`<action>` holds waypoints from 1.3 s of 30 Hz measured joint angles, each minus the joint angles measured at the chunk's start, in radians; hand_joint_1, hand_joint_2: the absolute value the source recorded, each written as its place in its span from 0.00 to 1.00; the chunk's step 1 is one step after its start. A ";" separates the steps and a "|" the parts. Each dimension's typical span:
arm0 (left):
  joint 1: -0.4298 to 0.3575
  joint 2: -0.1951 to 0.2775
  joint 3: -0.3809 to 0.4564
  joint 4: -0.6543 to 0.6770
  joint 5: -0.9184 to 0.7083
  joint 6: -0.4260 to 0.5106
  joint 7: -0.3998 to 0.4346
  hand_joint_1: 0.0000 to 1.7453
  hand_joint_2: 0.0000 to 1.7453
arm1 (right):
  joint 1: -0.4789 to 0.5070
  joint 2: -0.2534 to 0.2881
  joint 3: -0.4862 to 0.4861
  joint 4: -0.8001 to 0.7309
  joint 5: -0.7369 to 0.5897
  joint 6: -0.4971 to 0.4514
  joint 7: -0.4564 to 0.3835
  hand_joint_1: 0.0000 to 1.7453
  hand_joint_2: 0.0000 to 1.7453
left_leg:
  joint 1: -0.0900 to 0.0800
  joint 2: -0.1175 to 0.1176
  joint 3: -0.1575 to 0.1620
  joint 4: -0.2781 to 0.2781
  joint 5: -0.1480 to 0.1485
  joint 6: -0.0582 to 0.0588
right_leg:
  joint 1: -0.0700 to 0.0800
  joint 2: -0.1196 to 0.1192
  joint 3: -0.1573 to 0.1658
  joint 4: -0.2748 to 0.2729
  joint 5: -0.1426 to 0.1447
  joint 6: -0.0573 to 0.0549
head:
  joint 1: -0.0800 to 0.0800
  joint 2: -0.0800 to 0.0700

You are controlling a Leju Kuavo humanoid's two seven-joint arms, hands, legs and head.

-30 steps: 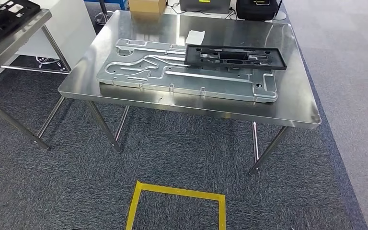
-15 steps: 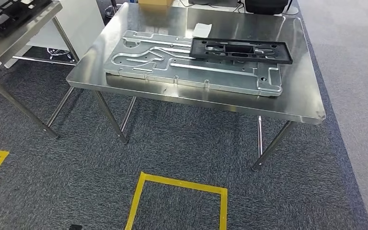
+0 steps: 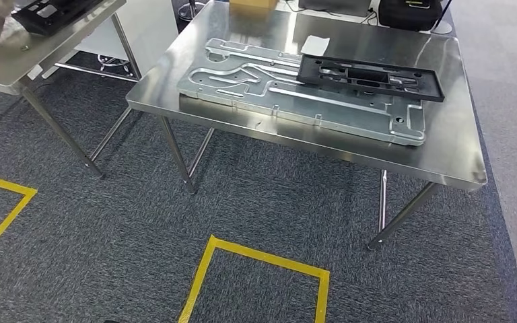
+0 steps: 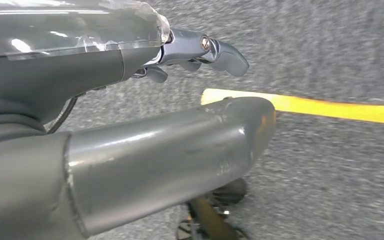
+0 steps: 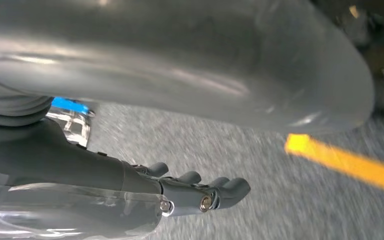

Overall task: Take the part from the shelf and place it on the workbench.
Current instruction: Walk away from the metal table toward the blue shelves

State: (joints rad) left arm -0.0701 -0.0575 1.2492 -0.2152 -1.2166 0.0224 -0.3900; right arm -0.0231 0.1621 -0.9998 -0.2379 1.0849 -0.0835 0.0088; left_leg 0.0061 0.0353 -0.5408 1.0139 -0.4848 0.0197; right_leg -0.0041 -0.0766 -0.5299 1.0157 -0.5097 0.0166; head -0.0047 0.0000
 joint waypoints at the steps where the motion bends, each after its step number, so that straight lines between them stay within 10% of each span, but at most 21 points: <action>1: 0.001 -0.001 -0.001 0.000 -0.002 -0.002 0.006 0.00 0.00 | -0.001 0.000 0.000 0.004 0.004 0.021 0.012 0.00 0.00 | 0.001 -0.007 0.000 -0.004 0.005 0.008 | -0.002 0.015 -0.009 0.022 -0.019 0.005 | 0.001 0.000; 5: -0.003 -0.006 -0.003 0.000 -0.007 -0.007 0.015 0.00 0.00 | -0.001 0.000 0.000 0.013 0.015 0.071 0.033 0.00 0.00 | 0.002 -0.027 -0.010 -0.006 0.016 0.023 | -0.008 0.066 -0.078 0.178 -0.118 0.014 | 0.006 0.000; 8: 0.000 -0.009 -0.003 0.000 -0.014 -0.008 0.025 0.00 0.00 | -0.001 0.003 0.001 0.020 0.024 0.090 0.042 0.00 0.00 | 0.000 -0.059 -0.017 -0.002 0.020 0.023 | -0.009 0.073 -0.107 0.246 -0.116 0.012 | 0.006 0.000; 13: -0.001 -0.022 -0.004 0.000 -0.020 -0.009 0.045 0.00 0.00 | -0.002 0.013 0.010 0.026 0.046 0.104 0.053 0.00 0.00 | 0.001 -0.111 -0.029 0.008 0.026 0.004 | -0.006 0.145 0.008 -0.005 -0.003 -0.009 | 0.006 0.000; 17: 0.005 -0.024 -0.005 0.000 -0.019 -0.011 0.050 0.00 0.00 | -0.007 0.024 0.020 0.028 0.051 0.103 0.054 0.00 0.00 | 0.004 -0.110 -0.048 0.025 0.017 -0.022 | -0.010 0.111 0.012 -0.024 0.010 -0.029 | 0.003 0.000; 22: 0.005 -0.023 -0.005 0.000 -0.019 -0.012 0.051 0.00 0.00 | -0.003 0.032 0.024 0.028 0.052 0.083 0.061 0.00 0.00 | 0.008 -0.044 -0.156 0.277 -0.111 -0.040 | -0.009 0.047 0.006 -0.028 0.016 -0.039 | -0.009 0.000; 27: 0.007 -0.023 -0.005 0.000 -0.019 -0.013 0.042 0.00 0.00 | -0.006 0.037 0.024 0.028 0.054 0.059 0.057 0.00 0.00 | 0.003 0.011 -0.013 0.034 -0.008 -0.031 | -0.005 -0.005 0.006 -0.015 0.005 -0.023 | -0.009 0.000; 30: 0.010 -0.022 -0.005 0.000 -0.019 -0.018 0.040 0.00 0.00 | -0.011 0.038 0.025 0.028 0.056 0.052 0.053 0.00 0.00 | -0.004 0.003 -0.005 0.000 -0.004 -0.010 | -0.001 -0.028 0.011 -0.014 0.003 -0.007 | -0.007 0.000; 33: 0.014 -0.023 -0.004 0.000 -0.019 -0.024 0.041 0.00 0.00 | -0.015 0.038 0.025 0.028 0.062 0.046 0.051 0.00 0.00 | 0.001 -0.022 -0.003 -0.010 0.009 0.011 | -0.006 0.013 -0.002 0.028 -0.035 0.011 | -0.004 0.000; 36: 0.012 -0.023 -0.004 0.000 -0.018 -0.031 0.047 0.00 0.00 | -0.013 0.038 0.025 0.028 0.069 0.037 0.051 0.00 0.00 | 0.000 -0.048 -0.011 -0.011 0.016 0.022 | -0.009 0.067 -0.090 0.215 -0.134 0.014 | 0.002 0.000; 39: 0.014 -0.023 -0.003 0.000 -0.018 -0.039 0.054 0.00 0.00 | -0.013 0.038 0.025 0.028 0.072 0.030 0.037 0.00 0.00 | -0.004 -0.085 -0.012 -0.008 0.017 0.024 | -0.008 0.077 -0.105 0.237 -0.102 0.007 | 0.003 0.000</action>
State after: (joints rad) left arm -0.0556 -0.0801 1.2462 -0.2152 -1.2348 -0.0163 -0.3359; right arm -0.0358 0.1999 -0.9746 -0.2098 1.1573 -0.0537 0.0456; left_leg 0.0016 -0.0495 -0.5527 1.0059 -0.4675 0.0434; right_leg -0.0123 0.0002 -0.6345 1.2531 -0.6121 0.0237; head -0.0021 0.0000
